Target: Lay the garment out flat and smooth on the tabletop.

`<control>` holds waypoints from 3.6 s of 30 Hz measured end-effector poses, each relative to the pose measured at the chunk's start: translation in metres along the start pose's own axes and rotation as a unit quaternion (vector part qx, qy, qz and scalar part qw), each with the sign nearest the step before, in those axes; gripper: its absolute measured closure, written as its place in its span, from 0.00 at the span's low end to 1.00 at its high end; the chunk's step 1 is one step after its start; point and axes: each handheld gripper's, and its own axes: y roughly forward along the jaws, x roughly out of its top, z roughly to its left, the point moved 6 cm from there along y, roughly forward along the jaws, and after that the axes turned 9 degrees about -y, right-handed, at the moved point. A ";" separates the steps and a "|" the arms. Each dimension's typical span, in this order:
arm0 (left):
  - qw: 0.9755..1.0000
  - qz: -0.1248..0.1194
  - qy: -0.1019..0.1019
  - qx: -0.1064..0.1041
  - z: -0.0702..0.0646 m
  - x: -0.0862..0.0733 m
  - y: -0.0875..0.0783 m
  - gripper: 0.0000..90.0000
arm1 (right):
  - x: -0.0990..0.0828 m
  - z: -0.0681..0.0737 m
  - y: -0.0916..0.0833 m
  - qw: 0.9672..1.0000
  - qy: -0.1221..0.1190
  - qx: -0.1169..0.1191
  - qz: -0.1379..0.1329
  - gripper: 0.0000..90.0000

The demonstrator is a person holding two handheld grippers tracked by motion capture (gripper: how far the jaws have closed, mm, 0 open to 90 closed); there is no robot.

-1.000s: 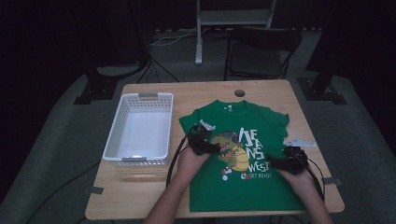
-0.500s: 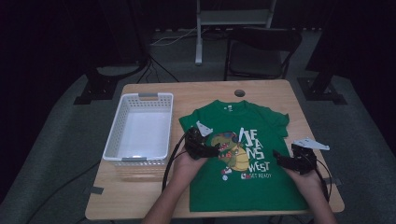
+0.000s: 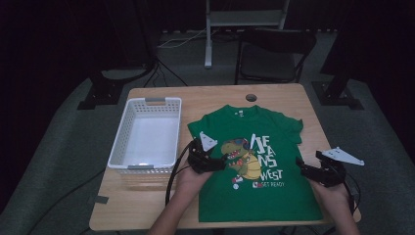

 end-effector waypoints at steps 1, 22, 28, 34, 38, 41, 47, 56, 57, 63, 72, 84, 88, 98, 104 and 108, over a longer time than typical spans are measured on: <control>1.000 -0.004 0.003 0.001 0.000 -0.001 -0.003 0.22 | 0.000 -0.001 -0.002 1.000 0.002 -0.002 -0.002 0.20; 1.000 -0.026 -0.001 0.006 0.008 -0.021 -0.041 0.22 | -0.018 -0.018 -0.030 0.999 0.032 -0.021 -0.016 0.20; 1.000 -0.028 -0.004 0.010 0.012 -0.026 -0.048 0.22 | -0.023 -0.020 -0.037 0.999 0.027 -0.028 -0.011 0.20; 0.999 -0.038 -0.011 0.009 0.016 -0.031 -0.059 0.22 | -0.028 -0.021 -0.045 0.999 0.025 -0.029 -0.018 0.20; 0.999 -0.048 -0.015 0.010 0.019 -0.034 -0.070 0.22 | -0.031 -0.022 -0.049 0.999 0.022 -0.034 -0.022 0.20; 0.998 -0.055 -0.014 0.012 0.021 -0.037 -0.077 0.22 | -0.035 -0.024 -0.053 0.999 0.016 -0.042 -0.025 0.20; 0.998 -0.065 -0.018 0.020 0.029 -0.044 -0.085 0.22 | -0.044 -0.026 -0.059 0.998 0.021 -0.051 -0.030 0.20; 0.996 -0.082 -0.032 0.026 0.038 -0.050 -0.099 0.22 | -0.050 -0.032 -0.068 0.996 0.036 -0.066 -0.042 0.20; 0.996 -0.084 -0.033 0.028 0.039 -0.050 -0.101 0.22 | -0.050 -0.032 -0.068 0.996 0.036 -0.068 -0.041 0.20; 0.994 -0.091 -0.042 0.046 0.052 -0.060 -0.115 0.22 | -0.052 -0.033 -0.071 0.996 0.039 -0.072 -0.041 0.20; 0.987 -0.113 -0.067 0.093 0.084 -0.082 -0.135 0.22 | -0.057 -0.036 -0.075 0.995 0.046 -0.084 -0.042 0.20; 0.980 -0.111 -0.100 0.128 0.114 -0.110 -0.150 0.22 | -0.067 -0.045 -0.077 0.993 0.058 -0.096 -0.033 0.20; 0.977 -0.110 -0.111 0.142 0.124 -0.120 -0.154 0.22 | -0.070 -0.047 -0.078 0.993 0.061 -0.099 -0.030 0.20; 0.970 -0.109 -0.137 0.168 0.143 -0.140 -0.169 0.22 | -0.076 -0.049 -0.076 0.993 0.059 -0.105 -0.015 0.20; 0.965 -0.107 -0.159 0.178 0.156 -0.151 -0.175 0.22 | -0.079 -0.046 -0.072 0.993 0.047 -0.105 0.000 0.20; 0.960 -0.098 -0.185 0.184 0.165 -0.160 -0.174 0.22 | -0.079 -0.045 -0.070 0.993 0.043 -0.107 0.007 0.20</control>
